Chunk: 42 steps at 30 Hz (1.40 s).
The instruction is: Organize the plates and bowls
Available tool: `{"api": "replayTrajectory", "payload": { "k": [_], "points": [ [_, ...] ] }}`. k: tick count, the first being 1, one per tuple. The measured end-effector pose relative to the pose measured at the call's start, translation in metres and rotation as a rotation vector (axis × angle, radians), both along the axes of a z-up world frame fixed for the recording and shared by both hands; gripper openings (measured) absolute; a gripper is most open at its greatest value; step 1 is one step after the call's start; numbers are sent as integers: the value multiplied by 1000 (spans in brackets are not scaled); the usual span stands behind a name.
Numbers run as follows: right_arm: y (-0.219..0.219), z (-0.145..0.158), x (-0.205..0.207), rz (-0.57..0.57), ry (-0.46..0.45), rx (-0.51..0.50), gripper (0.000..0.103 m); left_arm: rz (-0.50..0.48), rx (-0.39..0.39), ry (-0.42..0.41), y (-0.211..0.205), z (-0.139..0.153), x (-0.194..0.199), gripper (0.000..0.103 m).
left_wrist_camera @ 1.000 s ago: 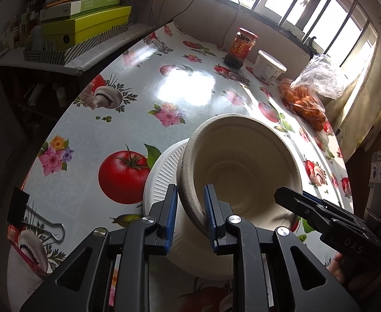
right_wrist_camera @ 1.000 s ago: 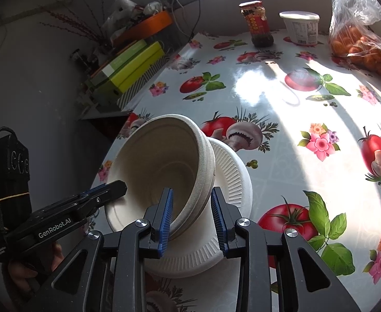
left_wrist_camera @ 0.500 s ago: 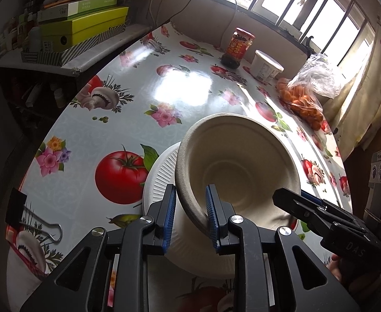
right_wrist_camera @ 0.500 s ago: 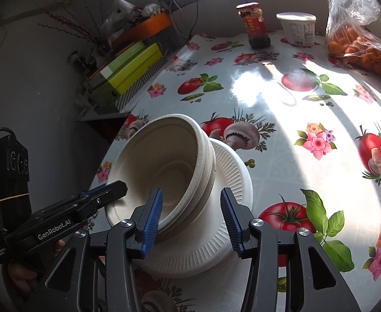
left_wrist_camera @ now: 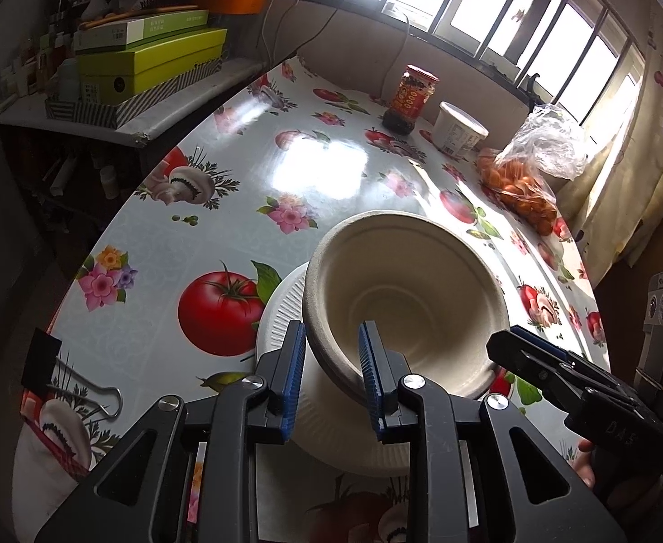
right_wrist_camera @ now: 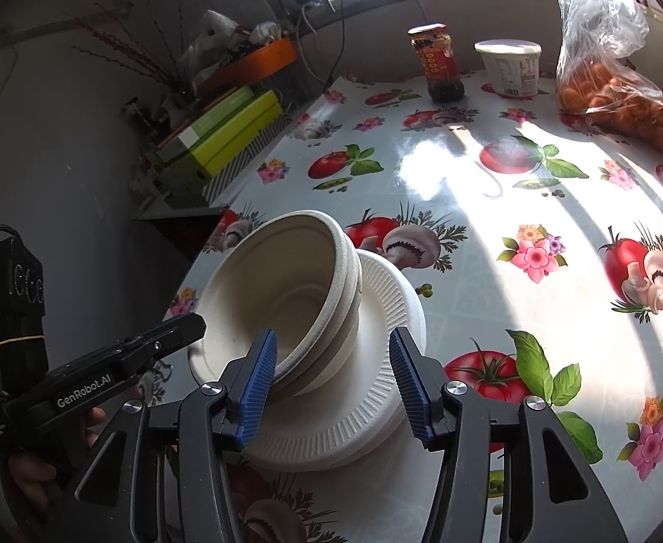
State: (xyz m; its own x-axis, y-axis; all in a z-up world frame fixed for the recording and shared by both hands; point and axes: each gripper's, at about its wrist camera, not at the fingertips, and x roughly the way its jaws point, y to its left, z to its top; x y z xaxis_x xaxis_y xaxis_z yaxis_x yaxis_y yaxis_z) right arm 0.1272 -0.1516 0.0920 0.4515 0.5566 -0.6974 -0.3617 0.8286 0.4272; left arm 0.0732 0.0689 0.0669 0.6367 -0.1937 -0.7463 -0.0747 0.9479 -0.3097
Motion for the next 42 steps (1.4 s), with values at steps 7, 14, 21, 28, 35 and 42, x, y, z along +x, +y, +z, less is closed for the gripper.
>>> {"api": "replayTrajectory", "payload": {
  "k": [7,14,21,28,35,42],
  "points": [
    [-6,7,-16,-4,-47,-19,54,-6,18,-26,-2,3,-18,26],
    [-14,9,-35,-8,-82,-40,56,-17,43,-35,-5,-1,-39,45],
    [-20,6,-55,-10,-105,-61,58,-19,66,-28,-9,-9,-57,45],
    [-22,-7,-74,-12,-122,-128,64,-23,114,-22,-17,-24,-72,45],
    [-29,-28,-86,-25,-93,-167,68,-34,111,18,-24,-48,-83,45],
    [-34,-44,-88,-44,-74,-200,71,-27,142,26,-30,-57,-88,45]
  ]
}}
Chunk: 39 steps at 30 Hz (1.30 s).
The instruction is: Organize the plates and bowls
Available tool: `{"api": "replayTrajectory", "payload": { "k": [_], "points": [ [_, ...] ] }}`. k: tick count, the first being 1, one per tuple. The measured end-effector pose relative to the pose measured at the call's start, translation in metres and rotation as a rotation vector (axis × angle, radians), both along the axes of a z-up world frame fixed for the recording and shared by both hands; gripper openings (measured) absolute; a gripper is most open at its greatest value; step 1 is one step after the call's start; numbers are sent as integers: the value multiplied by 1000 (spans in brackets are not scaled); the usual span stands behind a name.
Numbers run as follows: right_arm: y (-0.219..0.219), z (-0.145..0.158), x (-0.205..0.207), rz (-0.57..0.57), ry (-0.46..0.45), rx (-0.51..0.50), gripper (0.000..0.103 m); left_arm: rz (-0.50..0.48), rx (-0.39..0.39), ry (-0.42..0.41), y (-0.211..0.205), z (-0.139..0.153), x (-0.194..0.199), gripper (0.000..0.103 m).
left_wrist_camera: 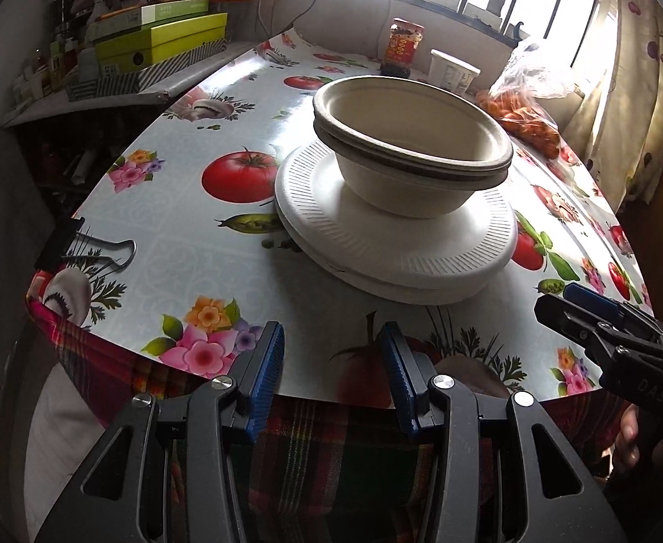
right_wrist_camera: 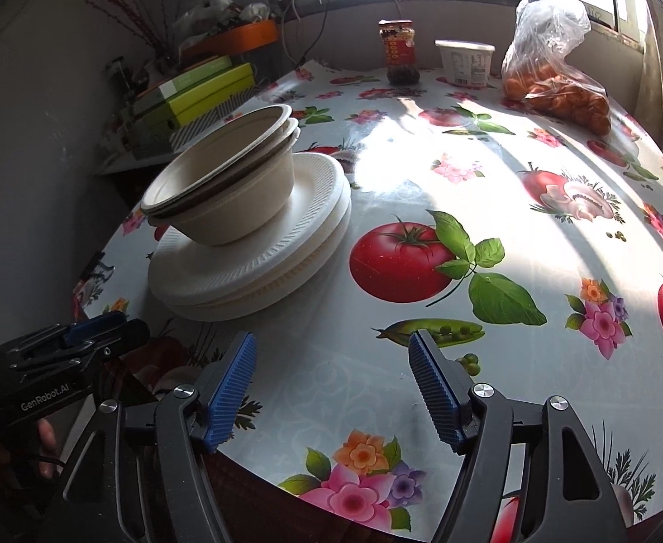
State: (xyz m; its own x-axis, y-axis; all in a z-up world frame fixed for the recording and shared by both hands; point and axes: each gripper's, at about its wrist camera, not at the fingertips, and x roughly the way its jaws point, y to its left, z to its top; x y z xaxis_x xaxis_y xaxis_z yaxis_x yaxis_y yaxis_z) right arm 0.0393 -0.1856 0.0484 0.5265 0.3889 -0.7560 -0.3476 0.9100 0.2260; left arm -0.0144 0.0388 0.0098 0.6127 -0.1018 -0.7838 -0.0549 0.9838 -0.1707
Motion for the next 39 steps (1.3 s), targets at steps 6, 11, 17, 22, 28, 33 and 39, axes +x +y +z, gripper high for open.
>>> {"api": "replayTrajectory", "payload": {
  "k": [6,11,17,22,28,33,39],
  "points": [
    [0,-8,0,-11,6,-50,73,9,57,-16,-6,-3,0,45],
    [0,-9,-2,-12,-1,-57,76,6,77,-25,-10,-4,0,45],
    [1,-11,-3,-36,-10,-95,84,9,125,-36,-17,-7,-1,45],
    [4,-13,-4,-40,-25,-130,85,17,149,-39,-20,-8,-1,46],
    [7,-14,-4,-47,-41,-157,85,16,144,-44,-21,-8,-1,49],
    [8,-15,-6,-57,-49,-178,86,13,149,-46,-22,-8,-1,54],
    [9,-16,-6,-56,-50,-182,87,16,147,-48,-23,-9,-1,55]
  ]
}}
